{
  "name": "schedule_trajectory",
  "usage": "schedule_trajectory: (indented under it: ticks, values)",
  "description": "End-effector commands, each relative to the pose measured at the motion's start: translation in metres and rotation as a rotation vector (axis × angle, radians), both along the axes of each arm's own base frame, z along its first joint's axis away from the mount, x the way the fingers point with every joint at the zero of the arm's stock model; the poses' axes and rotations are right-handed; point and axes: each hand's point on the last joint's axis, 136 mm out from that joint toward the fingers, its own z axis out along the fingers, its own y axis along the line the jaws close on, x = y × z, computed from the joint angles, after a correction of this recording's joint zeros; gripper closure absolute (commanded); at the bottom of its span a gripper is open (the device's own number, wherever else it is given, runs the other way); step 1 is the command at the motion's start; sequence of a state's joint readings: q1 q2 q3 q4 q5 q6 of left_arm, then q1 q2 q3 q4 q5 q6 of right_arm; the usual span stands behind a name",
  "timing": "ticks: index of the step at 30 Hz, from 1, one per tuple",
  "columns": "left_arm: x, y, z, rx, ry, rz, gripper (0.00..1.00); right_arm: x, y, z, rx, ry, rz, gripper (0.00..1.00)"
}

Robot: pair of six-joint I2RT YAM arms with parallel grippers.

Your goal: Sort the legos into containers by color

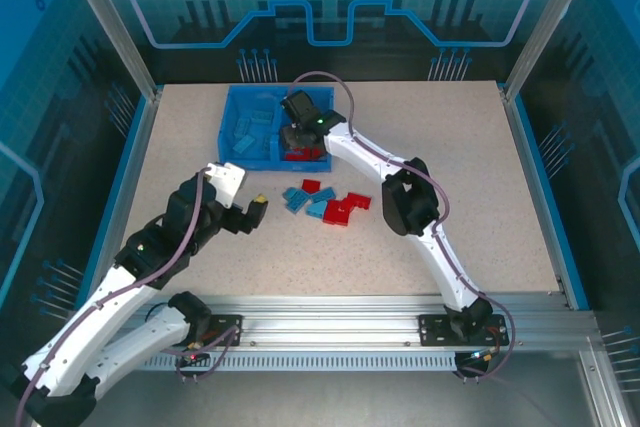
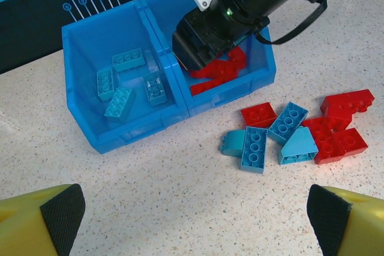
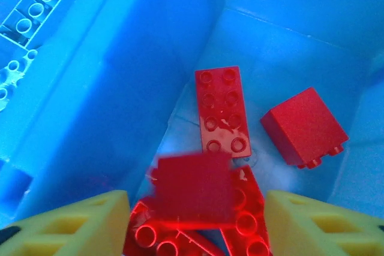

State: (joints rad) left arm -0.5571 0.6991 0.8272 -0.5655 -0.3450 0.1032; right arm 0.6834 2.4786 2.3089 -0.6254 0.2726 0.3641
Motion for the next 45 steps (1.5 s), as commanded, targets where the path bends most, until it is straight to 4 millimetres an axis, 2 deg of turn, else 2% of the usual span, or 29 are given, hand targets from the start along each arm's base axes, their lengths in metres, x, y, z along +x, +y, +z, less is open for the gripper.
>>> schedule_trajectory:
  ticks: [1, 7, 8, 9, 12, 16, 21, 25, 29, 32, 35, 37, 40, 45]
  values:
    - [0.005, 0.003, 0.000, -0.011, -0.005, 0.031, 0.01, -0.006, 0.007, 0.020, 0.034, 0.015, 0.041, 0.35]
    - [0.009, 0.004, -0.010, 0.027, 0.028, 0.037, 0.01, -0.018, -0.006, 0.056, 0.023, -0.009, 0.043, 0.35]
    - [0.009, 0.003, -0.013, 0.034, 0.037, 0.036, 0.01, -0.024, -0.010, 0.059, 0.019, -0.005, 0.046, 0.35]
    - [0.010, 0.003, -0.014, 0.037, 0.040, 0.039, 0.01, -0.031, -0.015, 0.077, 0.033, -0.022, 0.051, 0.35]
    - [0.012, 0.002, -0.020, 0.038, 0.058, 0.044, 0.01, -0.056, -0.029, 0.103, 0.052, -0.032, 0.074, 0.34]
    - [0.017, -0.002, -0.028, 0.017, 0.104, 0.063, 0.01, -0.114, -0.051, 0.136, 0.109, -0.035, 0.154, 0.30]
    - [0.004, -0.038, -0.036, -0.127, 0.332, -0.038, 0.01, -0.211, -0.080, 0.151, 0.227, -0.016, 0.303, 0.23]
    - [0.008, -0.065, -0.055, -0.310, 0.474, 0.004, 0.01, -0.279, -0.105, 0.140, 0.388, 0.001, 0.383, 0.15]
    - [0.022, -0.071, -0.094, -0.275, 0.526, 0.031, 0.02, -0.327, -0.126, 0.119, 0.503, 0.036, 0.415, 0.04]
    - [0.035, -0.071, -0.122, -0.204, 0.559, 0.058, 0.02, -0.347, -0.142, 0.104, 0.497, 0.059, 0.411, 0.00]
    - [0.047, -0.071, -0.147, -0.153, 0.578, 0.087, 0.02, -0.355, -0.156, 0.091, 0.487, 0.056, 0.374, 0.00]
    - [0.055, -0.070, -0.162, -0.113, 0.586, 0.110, 0.04, -0.355, -0.163, 0.088, 0.486, 0.048, 0.342, 0.00]
    - [0.068, -0.065, -0.180, -0.042, 0.586, 0.142, 0.13, -0.352, -0.167, 0.089, 0.489, 0.029, 0.318, 0.00]
    - [0.079, -0.074, -0.203, 0.000, 0.636, 0.126, 0.21, -0.347, -0.165, 0.092, 0.471, 0.008, 0.320, 0.00]
